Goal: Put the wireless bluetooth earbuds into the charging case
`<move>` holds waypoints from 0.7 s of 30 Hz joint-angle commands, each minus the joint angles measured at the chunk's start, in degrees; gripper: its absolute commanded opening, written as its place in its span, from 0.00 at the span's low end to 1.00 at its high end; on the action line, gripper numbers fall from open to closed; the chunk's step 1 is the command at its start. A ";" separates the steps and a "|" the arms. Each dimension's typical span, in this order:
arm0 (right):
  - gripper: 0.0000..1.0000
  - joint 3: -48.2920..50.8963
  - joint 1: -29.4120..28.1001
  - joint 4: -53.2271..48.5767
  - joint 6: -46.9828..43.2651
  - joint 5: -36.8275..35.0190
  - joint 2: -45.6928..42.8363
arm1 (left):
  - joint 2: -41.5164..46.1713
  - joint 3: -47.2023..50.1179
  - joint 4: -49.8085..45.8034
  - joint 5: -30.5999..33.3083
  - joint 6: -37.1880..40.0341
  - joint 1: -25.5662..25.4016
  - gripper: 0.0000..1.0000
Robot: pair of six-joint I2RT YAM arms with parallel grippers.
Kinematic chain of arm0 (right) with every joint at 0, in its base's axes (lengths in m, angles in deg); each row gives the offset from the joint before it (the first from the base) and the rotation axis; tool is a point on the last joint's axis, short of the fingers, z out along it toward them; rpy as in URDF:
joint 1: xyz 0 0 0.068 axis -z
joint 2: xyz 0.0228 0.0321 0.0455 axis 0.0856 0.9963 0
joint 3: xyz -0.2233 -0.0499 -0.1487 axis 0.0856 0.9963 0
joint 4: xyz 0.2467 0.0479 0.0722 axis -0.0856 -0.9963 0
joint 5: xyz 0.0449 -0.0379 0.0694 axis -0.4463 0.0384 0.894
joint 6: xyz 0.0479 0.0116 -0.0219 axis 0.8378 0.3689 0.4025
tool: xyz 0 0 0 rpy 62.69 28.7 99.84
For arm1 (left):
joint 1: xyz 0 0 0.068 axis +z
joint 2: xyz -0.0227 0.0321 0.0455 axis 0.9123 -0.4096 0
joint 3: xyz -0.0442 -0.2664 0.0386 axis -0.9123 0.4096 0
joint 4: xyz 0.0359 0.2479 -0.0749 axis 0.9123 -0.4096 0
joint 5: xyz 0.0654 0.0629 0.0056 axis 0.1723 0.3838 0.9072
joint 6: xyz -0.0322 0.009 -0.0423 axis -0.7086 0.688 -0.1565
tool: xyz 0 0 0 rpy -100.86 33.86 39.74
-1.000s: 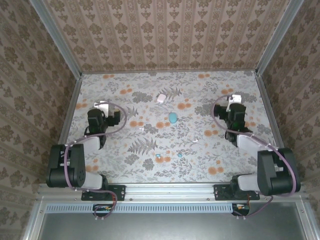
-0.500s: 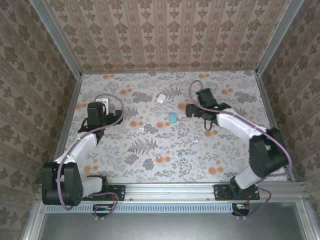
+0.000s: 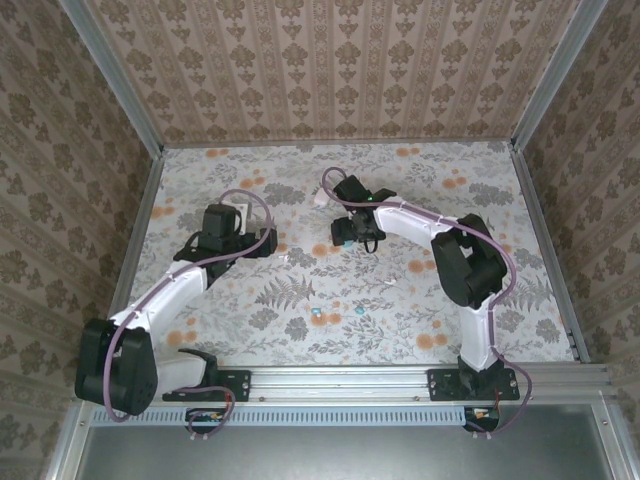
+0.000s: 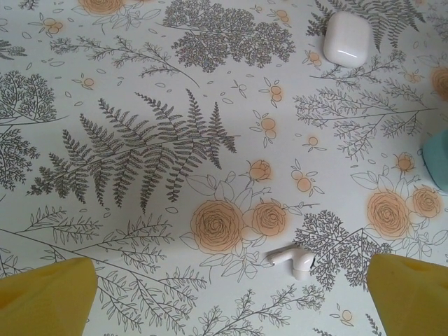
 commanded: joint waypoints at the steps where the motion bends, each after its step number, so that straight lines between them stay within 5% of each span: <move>1: 0.82 -2.17 -0.45 -3.87 -0.63 1.24 2.04 | -0.85 -1.78 -2.28 0.11 -0.40 -0.11 1.00; 21: 0.69 -7.94 -0.14 -4.95 -12.13 0.87 5.55 | -0.60 -1.25 -4.43 0.54 0.58 0.04 1.00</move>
